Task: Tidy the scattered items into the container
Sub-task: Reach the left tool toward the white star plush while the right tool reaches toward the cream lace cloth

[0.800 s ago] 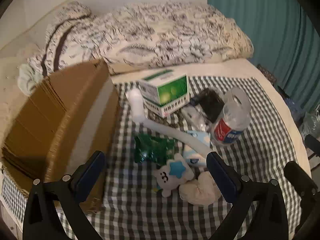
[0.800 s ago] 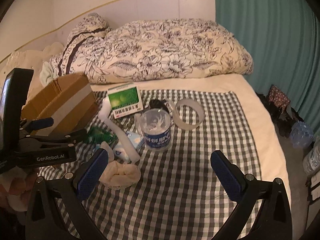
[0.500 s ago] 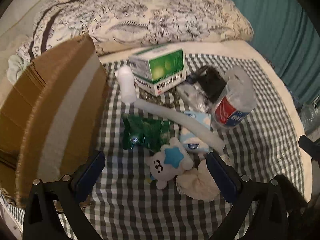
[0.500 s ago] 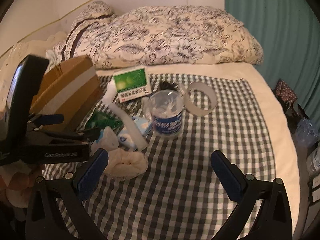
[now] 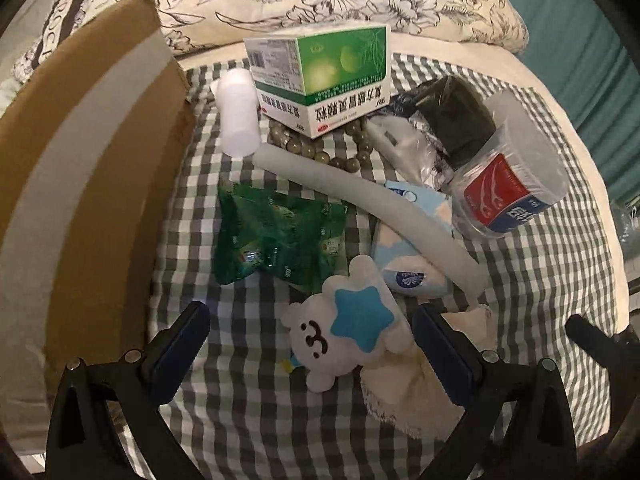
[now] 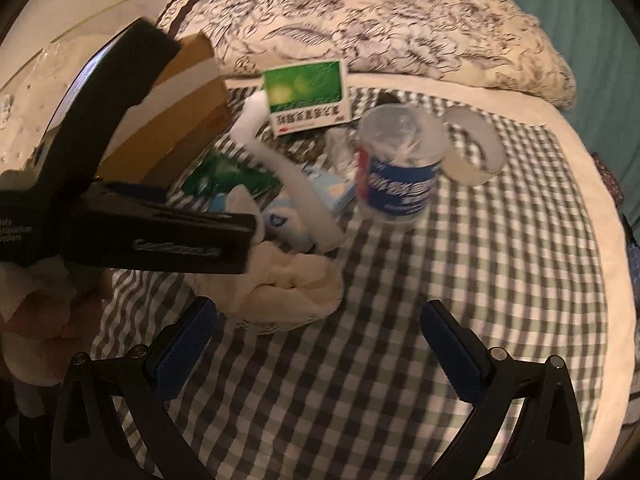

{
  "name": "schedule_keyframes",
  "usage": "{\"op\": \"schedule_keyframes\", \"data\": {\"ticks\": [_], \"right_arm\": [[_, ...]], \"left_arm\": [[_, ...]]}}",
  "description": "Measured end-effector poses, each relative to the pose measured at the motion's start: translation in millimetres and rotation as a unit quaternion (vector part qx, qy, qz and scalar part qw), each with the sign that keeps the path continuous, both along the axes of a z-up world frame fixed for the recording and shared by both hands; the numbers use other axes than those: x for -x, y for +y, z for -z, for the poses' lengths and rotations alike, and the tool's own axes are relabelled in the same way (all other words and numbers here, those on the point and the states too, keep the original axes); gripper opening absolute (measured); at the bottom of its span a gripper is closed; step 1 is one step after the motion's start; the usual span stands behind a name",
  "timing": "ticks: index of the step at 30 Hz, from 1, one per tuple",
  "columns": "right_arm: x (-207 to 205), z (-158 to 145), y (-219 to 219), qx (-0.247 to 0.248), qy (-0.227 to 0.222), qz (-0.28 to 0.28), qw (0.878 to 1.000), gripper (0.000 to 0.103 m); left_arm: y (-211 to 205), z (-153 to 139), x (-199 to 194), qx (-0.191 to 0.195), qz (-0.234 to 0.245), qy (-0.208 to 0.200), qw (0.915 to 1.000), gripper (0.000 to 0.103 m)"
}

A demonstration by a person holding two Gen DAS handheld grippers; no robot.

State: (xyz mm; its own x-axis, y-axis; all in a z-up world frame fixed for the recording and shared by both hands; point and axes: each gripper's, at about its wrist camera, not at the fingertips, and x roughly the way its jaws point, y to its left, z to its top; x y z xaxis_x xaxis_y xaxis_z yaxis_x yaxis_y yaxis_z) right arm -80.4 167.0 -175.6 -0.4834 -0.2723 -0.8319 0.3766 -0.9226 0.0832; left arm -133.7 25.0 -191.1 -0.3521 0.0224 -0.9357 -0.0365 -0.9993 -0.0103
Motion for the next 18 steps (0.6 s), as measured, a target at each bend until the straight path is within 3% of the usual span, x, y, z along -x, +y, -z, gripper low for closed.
{"op": "schedule_keyframes", "data": {"ticks": [8, 17, 18], "right_arm": [[9, 17, -13, 0.010, -0.021, -0.014, 1.000, 0.099], [15, 28, -35, 0.026, -0.032, -0.032, 0.999, 0.099], [16, 30, -36, 0.028, -0.033, -0.033, 0.999, 0.091]], "left_arm": [[-7, 14, 7, -0.018, -0.007, -0.029, 0.9994, 0.103], [-16, 14, 10, -0.022, -0.012, -0.033, 0.9991, 0.103], [-17, 13, 10, -0.023, -0.013, -0.032, 0.9991, 0.103]]}}
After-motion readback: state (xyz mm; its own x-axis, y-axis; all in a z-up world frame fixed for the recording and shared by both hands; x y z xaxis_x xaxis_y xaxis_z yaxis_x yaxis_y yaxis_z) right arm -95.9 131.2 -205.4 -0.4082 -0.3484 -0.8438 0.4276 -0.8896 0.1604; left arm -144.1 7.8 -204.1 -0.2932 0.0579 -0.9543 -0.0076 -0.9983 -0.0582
